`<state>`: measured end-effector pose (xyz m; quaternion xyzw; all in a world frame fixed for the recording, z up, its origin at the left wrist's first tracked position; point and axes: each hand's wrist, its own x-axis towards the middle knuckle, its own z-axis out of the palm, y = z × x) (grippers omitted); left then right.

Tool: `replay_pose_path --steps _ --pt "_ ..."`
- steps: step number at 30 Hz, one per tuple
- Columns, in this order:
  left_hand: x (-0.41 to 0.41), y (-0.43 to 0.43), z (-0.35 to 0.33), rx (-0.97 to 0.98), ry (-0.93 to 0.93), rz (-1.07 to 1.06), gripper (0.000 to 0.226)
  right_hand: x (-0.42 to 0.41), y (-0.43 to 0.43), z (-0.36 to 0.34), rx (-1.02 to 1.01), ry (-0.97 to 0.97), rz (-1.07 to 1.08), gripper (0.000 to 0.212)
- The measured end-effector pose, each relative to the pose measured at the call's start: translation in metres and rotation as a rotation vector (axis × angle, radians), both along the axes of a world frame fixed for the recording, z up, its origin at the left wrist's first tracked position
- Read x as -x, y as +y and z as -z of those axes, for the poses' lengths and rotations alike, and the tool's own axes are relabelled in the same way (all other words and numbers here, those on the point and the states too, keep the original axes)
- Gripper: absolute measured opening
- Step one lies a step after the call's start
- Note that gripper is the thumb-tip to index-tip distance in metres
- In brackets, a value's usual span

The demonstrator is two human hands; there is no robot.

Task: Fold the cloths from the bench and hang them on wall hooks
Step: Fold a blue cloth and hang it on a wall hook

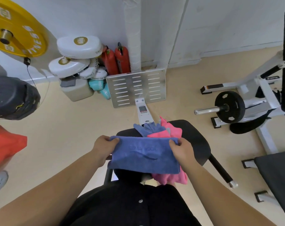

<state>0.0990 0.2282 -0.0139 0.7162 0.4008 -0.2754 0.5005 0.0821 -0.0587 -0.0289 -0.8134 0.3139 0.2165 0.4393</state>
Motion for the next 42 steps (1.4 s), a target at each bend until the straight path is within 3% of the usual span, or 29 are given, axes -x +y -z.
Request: replay_pose_path --steps 6,12,17,19,20,23,26,28,30,33,39,42 --pt "-0.003 -0.079 -0.024 0.200 -0.082 0.156 0.023 0.012 -0.015 -0.002 -0.016 0.003 0.084 0.031" --pt "0.000 -0.157 -0.009 0.062 -0.204 0.610 0.017 0.021 -0.030 -0.011 -0.248 0.096 0.150 0.023" --pt "-0.001 -0.184 0.005 0.046 -0.198 0.564 0.014 0.026 -0.035 -0.026 -0.448 0.118 0.189 0.024" --pt "-0.001 -0.188 0.008 0.120 -0.183 0.611 0.004 0.026 -0.037 -0.028 -0.481 0.126 0.188 0.027" --pt "-0.001 -0.189 0.008 0.181 -0.151 0.644 0.012 0.026 -0.039 -0.027 -0.483 0.141 0.179 0.028" --pt "0.001 -0.178 0.011 0.261 -0.105 0.641 0.031 0.025 -0.042 -0.025 -0.450 0.183 0.122 0.029" --pt "0.003 -0.151 0.012 -0.014 -0.257 0.473 0.015 0.025 -0.040 -0.017 -0.351 0.153 0.057 0.018" --pt "0.009 -0.130 0.018 -0.174 -0.234 0.416 0.023 0.023 -0.036 -0.009 -0.254 0.148 0.016 0.019" --pt "0.015 -0.120 0.025 -0.115 -0.111 0.417 0.038 0.022 -0.033 -0.004 -0.185 0.160 -0.010 0.028" --pt "0.021 -0.118 0.028 0.013 -0.013 0.354 0.035 0.020 -0.028 -0.005 -0.139 0.171 -0.043 0.038" --pt "0.020 -0.120 0.010 0.062 -0.152 0.277 0.030 0.020 -0.022 -0.015 -0.233 0.069 -0.035 0.030" --pt "0.014 -0.124 -0.007 -0.028 -0.292 0.368 0.033 0.015 -0.015 -0.020 -0.146 -0.026 -0.060 0.038"
